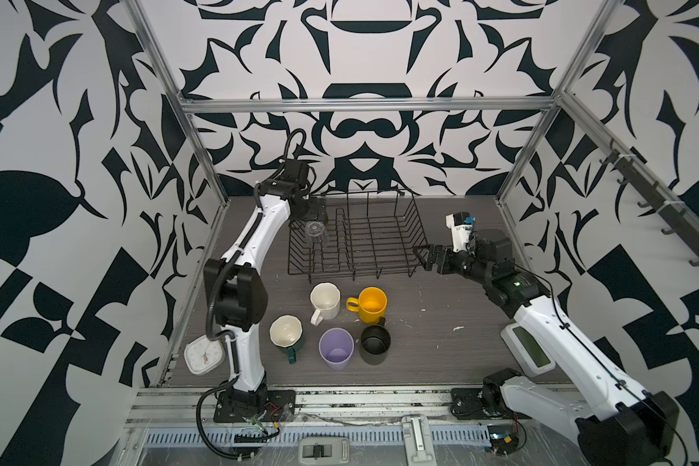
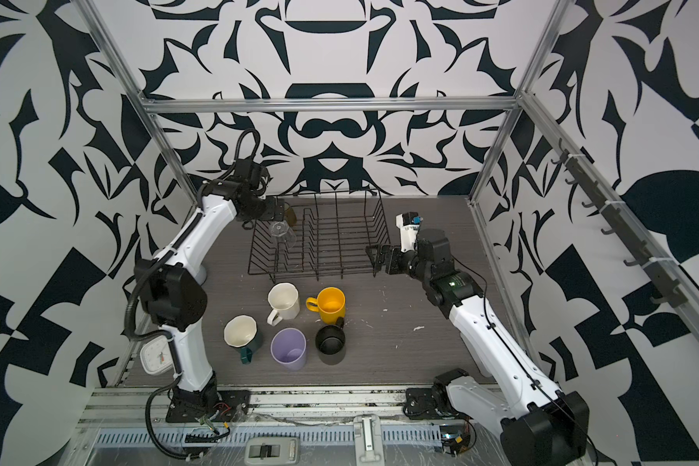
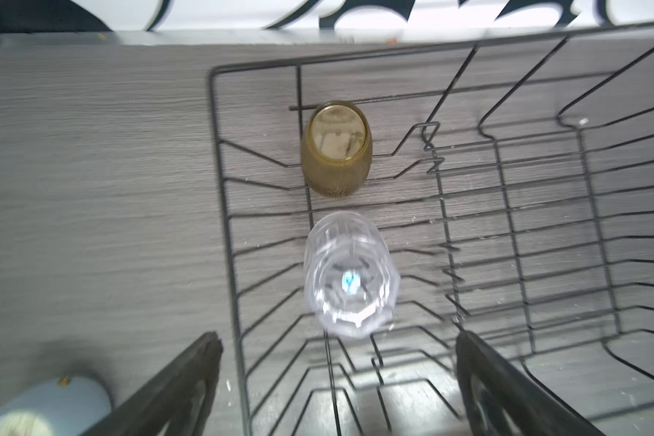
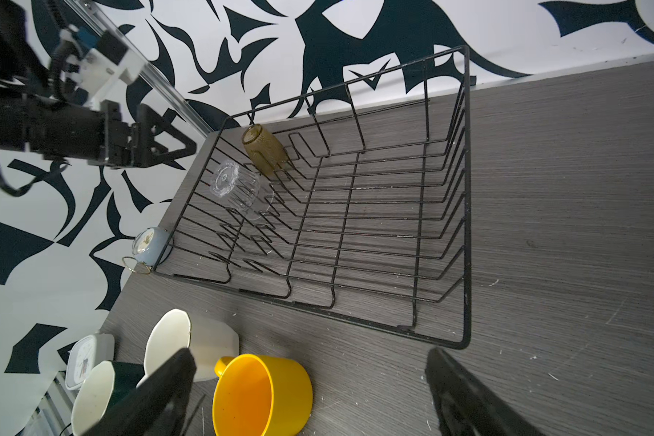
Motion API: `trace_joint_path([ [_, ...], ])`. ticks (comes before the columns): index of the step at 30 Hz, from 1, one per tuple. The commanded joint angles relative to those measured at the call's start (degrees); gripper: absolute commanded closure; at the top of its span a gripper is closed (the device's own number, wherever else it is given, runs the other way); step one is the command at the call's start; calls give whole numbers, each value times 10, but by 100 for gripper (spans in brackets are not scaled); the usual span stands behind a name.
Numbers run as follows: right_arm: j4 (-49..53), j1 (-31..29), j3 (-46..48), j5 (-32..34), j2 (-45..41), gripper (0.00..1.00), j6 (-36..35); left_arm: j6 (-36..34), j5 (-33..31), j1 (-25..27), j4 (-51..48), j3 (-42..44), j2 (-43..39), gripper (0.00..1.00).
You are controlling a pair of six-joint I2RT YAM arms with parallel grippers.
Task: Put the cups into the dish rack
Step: 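Open the left gripper and lift it off the clear cup, then move the left gripper down to the white-and-green mug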
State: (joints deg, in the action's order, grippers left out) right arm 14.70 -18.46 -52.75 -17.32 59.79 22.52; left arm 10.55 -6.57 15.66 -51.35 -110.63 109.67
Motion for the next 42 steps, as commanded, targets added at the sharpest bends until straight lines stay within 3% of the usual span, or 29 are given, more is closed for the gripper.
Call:
trace_joint_path([
  [1, -26, 2, -2, 4, 5, 3, 0, 32, -17, -4, 16, 64, -93, 1],
  [11, -18, 2, -14, 31, 29, 3, -22, 149, -42, -3, -63, 338, -395, 8],
  [16, -23, 2, -25, 25, 48, 3, -22, 183, -54, -3, -144, 416, -478, 10],
  [19, -25, 3, -30, 23, 55, 3, -22, 203, -30, -3, -159, 451, -511, 12],
  [29, -24, 2, -31, 22, 55, 4, -17, 249, 20, -3, -180, 538, -568, 24],
  [42, -27, 3, -25, 22, 52, 4, -15, 265, 26, -2, -221, 585, -546, 43],
])
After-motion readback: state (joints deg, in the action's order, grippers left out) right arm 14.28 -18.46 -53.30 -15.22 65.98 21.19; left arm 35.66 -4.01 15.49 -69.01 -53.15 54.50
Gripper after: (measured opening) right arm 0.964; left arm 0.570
